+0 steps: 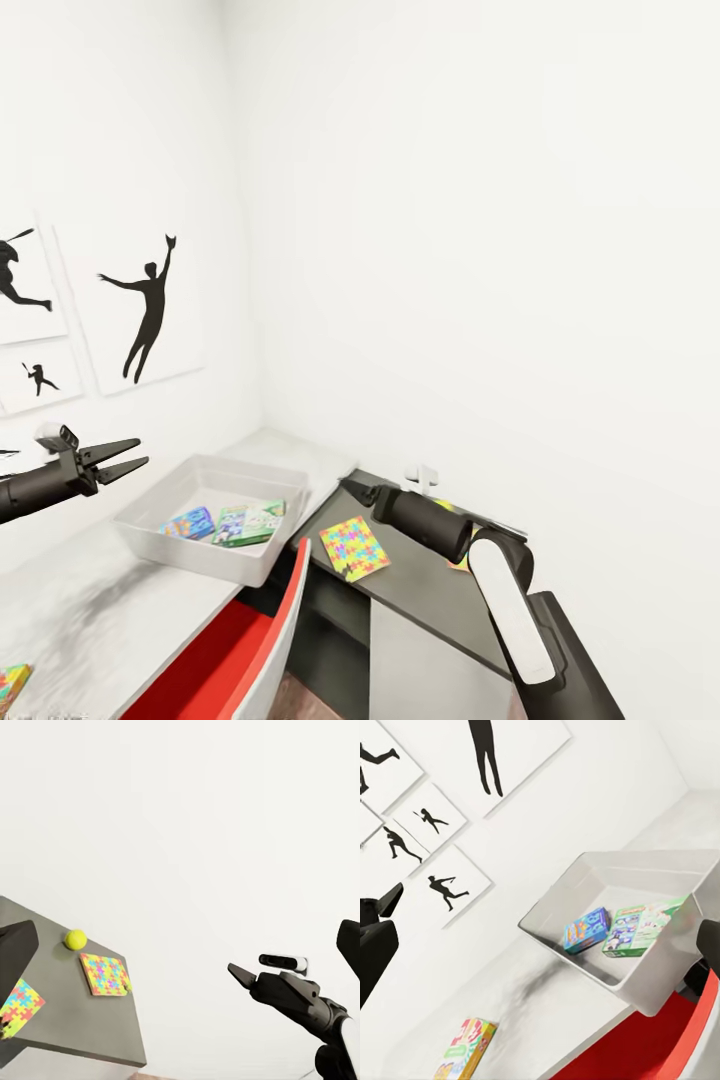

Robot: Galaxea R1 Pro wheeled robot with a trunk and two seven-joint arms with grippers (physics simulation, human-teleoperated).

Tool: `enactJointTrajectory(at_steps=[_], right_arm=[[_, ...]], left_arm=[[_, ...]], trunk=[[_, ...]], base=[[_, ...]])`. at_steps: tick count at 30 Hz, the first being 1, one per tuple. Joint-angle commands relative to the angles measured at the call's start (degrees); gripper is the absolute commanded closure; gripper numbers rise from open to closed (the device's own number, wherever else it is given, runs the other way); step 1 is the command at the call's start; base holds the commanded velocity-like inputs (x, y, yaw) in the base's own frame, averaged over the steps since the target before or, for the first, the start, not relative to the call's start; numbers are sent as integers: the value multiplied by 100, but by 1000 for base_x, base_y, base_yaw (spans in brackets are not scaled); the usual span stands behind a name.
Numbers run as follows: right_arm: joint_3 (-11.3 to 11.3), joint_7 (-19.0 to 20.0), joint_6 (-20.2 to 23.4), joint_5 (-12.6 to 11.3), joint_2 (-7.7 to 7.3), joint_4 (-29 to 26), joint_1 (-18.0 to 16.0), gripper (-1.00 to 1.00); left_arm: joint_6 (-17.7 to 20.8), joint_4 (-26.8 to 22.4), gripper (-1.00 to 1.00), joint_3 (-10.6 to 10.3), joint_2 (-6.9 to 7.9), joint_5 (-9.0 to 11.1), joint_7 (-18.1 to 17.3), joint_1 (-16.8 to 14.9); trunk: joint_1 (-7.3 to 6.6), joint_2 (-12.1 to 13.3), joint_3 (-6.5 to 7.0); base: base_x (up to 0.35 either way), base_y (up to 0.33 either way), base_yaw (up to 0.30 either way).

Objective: Put all the toys in the child's room - the three board games (two on the bed and one on the table), the two jigsaw puzzles on the table, and the tennis ball on the table - inside the toy box on the table in the child's room.

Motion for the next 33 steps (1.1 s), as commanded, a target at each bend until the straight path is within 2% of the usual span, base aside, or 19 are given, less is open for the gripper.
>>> enactJointTrajectory(at_steps=[1,26,29,33], right_arm=[[-4,22,24,17,3,-1,-2,-100],[8,-1,28,17,4,-2,0,-100],[8,-2,29,18,4,-2,-1,-100],[8,-2,29,19,4,-2,-1,-100]], left_arm=[[55,2,-100,0,1,11,-10,-2],[55,2,-100,-9,-8,4,-10,-2],[55,2,-100,-63,-8,3,-10,-2],[55,2,-100,-242,-3,3,-10,-2]], trunk=[[2,-5,-3],[2,-5,-3],[2,-5,-3],[2,-5,-3]], base=[[-2,0,196],[0,0,283],[0,0,292],[0,0,292]])
